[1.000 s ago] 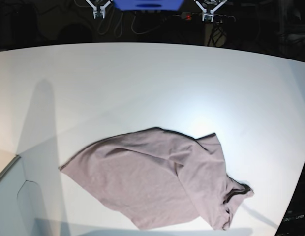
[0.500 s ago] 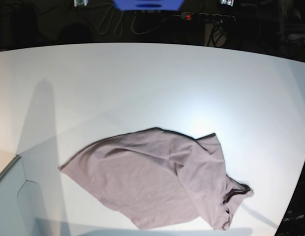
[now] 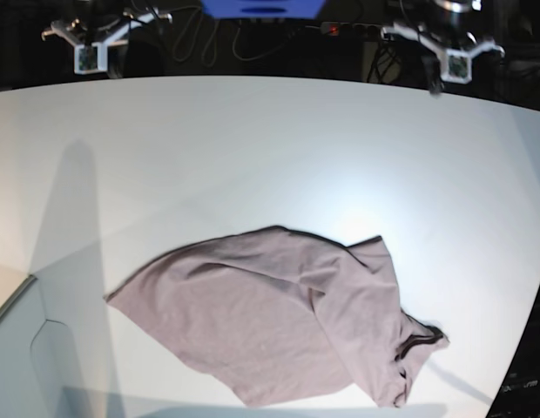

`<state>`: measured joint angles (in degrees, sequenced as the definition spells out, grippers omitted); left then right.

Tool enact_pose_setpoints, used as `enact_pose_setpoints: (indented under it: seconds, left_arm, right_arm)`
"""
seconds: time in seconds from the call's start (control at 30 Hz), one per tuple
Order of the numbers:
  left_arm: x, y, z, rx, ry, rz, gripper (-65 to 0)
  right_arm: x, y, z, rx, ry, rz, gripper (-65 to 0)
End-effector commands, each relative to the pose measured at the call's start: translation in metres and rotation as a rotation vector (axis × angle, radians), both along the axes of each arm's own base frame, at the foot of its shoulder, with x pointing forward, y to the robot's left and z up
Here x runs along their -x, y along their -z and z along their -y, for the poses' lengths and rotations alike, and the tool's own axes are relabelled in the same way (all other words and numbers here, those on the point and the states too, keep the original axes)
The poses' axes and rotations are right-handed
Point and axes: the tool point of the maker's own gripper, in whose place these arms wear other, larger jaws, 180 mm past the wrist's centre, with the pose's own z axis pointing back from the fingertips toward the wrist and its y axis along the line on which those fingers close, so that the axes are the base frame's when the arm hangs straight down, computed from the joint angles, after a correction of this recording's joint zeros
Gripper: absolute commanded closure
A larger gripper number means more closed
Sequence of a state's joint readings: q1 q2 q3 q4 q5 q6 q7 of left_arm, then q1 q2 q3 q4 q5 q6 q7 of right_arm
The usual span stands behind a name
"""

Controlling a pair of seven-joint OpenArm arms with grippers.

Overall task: Layout the t-shirt on the table in an organized manner, then fold the t-shirt properly
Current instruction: 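Lower the right gripper and pinch an edge of the mauve t-shirt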

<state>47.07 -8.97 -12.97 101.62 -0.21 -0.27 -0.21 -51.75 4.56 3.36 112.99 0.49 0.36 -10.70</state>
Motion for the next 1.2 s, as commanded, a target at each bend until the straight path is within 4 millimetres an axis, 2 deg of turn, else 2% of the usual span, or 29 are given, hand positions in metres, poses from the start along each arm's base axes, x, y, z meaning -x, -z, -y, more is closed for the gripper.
enact_pose_setpoints:
  seconds: [0.0, 0.07, 0.13, 0.27, 0.3, 0.37, 0.47, 0.6, 0.73, 0.87, 0.93, 1.03, 1.17]
  left_arm:
    - [-0.014, -0.017, -0.004, -0.016, -0.009, 0.072, -0.6]
    - [-0.036, -0.032, -0.006, -0.014, -0.032, 0.146, -0.6]
    - [-0.055, -0.040, -0.002, 0.006, -0.052, 0.203, -2.8]
    - [-0.087, -0.049, 0.007, 0.065, -0.113, 0.258, -18.3]
    - [-0.095, -0.048, 0.010, 0.085, -0.128, 0.251, -22.4]
    - [-0.109, -0.047, 0.015, 0.116, -0.151, 0.241, -26.6]
    - [-0.125, -0.048, 0.021, 0.154, -0.172, 0.222, -27.2]
    - [-0.138, -0.052, 0.023, 0.169, -0.176, 0.221, -27.6]
    - [-0.143, -0.057, 0.022, 0.168, -0.174, 0.237, -27.6]
    - [-0.139, -0.055, 0.022, 0.165, -0.175, 0.229, -27.6]
    - [-0.132, -0.050, 0.017, 0.157, -0.185, 0.212, -27.6]
    - [-0.121, -0.043, 0.012, 0.151, -0.205, 0.185, -27.6]
    - [-0.108, -0.034, 0.012, 0.148, -0.208, 0.152, -27.6]
  right_arm:
    - [-0.008, -0.010, 0.000, 0.001, -0.004, 0.041, 0.0]
    - [-0.021, -0.017, -0.002, -0.001, -0.006, 0.077, 0.0]
    - [-0.034, -0.021, -0.015, -0.028, -0.032, 0.110, 0.0]
    - [-0.048, -0.023, -0.033, -0.059, -0.078, 0.129, 0.0]
    - [-0.052, -0.022, -0.039, -0.071, -0.087, 0.120, -1.0]
    - [-0.061, -0.020, -0.047, -0.085, -0.100, 0.107, -4.6]
    - [-0.081, -0.022, -0.059, -0.091, -0.144, 0.107, -10.6]
    - [-0.122, -0.037, -0.082, -0.094, -0.227, 0.146, -16.9]
    - [-0.170, -0.057, -0.090, -0.075, -0.254, 0.199, -18.2]
    - [-0.215, -0.065, -0.089, -0.044, -0.259, 0.225, -18.5]
    - [-0.240, -0.057, -0.091, -0.024, -0.270, 0.214, -20.7]
    - [-0.270, -0.034, -0.089, 0.011, -0.279, 0.162, -24.4]
    - [-0.299, -0.009, -0.081, 0.043, -0.274, 0.135, -30.0]
